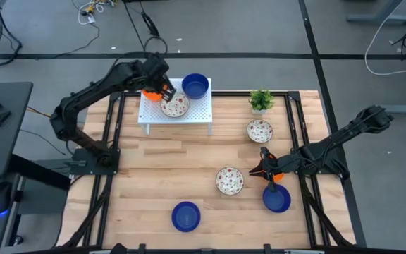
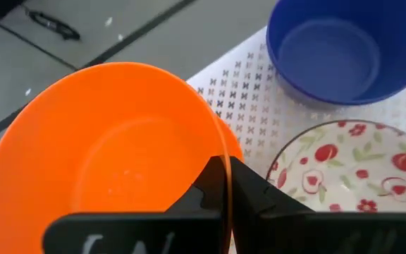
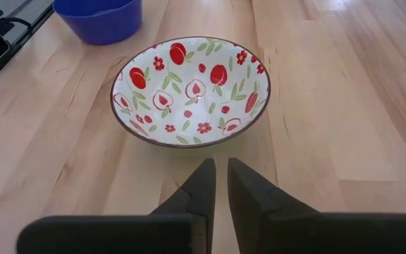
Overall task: Pick & Place Mini bowls
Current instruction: Stack the orange bowl on top of the orange bowl on the shelf
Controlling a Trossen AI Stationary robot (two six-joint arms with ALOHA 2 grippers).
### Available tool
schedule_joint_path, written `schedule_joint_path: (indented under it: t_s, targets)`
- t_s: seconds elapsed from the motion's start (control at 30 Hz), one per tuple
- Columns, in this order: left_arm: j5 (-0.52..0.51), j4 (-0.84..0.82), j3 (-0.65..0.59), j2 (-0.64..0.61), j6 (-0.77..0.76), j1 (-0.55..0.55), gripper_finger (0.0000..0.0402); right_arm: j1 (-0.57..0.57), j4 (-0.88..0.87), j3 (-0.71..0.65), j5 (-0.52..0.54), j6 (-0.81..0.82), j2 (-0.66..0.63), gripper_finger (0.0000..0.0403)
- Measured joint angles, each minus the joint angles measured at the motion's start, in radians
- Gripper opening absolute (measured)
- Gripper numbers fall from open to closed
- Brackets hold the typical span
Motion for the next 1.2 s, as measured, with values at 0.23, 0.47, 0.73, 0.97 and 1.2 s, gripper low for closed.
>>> schedule_joint_path:
  t_s: [0.23,0.47,0.73,0.97,1.2]
  targets:
    - [0.050,0.151,-0.125,-0.076,0.001,0.000,0.0005,0.000,0.001,0.000,0.000,-0.001,0.000,0.0041]
    - [0.063,0.162,-0.164,-0.063,0.026,0.000,0.0005,0.000,0.006,0.000,0.000,-0.016,0.000,0.0041]
    - [0.071,0.166,-0.164,-0.058,0.035,0.002,0.0011,0.000,0.021,0.000,0.000,-0.019,0.000,0.0041]
    - [0.071,0.180,-0.164,-0.019,0.053,0.002,0.0013,0.000,0.024,0.000,0.000,-0.023,0.000,0.0041]
    - [0.070,0.188,-0.164,0.011,0.066,0.004,0.0017,0.000,0.026,0.000,0.000,-0.025,0.000,0.0041]
